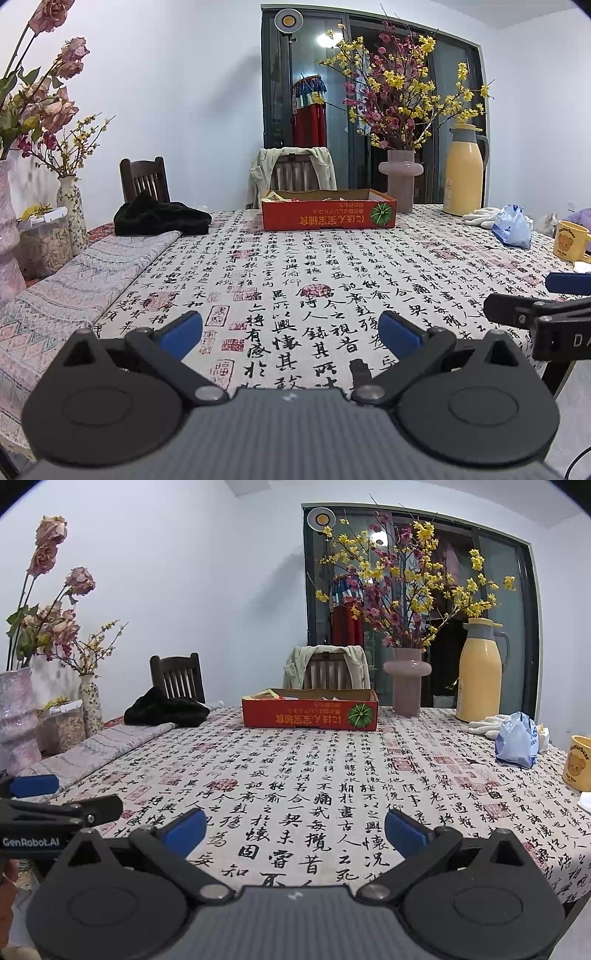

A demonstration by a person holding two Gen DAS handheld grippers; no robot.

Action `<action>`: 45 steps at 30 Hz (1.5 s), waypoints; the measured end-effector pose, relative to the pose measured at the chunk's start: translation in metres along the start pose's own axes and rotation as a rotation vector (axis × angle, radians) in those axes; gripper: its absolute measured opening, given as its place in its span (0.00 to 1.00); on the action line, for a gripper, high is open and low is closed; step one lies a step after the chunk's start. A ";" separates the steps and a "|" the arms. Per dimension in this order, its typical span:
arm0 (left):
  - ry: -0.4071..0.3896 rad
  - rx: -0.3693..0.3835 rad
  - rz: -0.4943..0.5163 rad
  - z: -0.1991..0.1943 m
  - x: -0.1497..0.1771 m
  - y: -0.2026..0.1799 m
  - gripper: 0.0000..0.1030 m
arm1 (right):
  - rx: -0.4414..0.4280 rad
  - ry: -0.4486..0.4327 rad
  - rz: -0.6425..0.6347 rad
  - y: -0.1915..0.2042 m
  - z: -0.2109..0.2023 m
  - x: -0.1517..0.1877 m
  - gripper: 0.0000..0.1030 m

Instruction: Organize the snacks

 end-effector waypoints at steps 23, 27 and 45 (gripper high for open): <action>-0.001 -0.001 0.001 0.000 0.000 0.000 1.00 | -0.001 0.003 0.000 -0.001 0.001 0.001 1.00; -0.001 -0.005 -0.002 0.000 -0.001 0.001 1.00 | 0.000 0.006 0.001 -0.002 0.002 0.001 1.00; -0.009 -0.008 -0.008 -0.001 -0.004 0.003 1.00 | -0.009 0.006 0.002 -0.005 0.002 0.001 1.00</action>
Point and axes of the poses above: each gripper's, at about its wrist camera, not at the fingertips, and z roughly the way its jaws point, y to its left, x to its underside, the point moved 8 cm from there along z, roughly the way its jaws point, and after that the axes turned 2 degrees about -x, right-handed, at the moved point
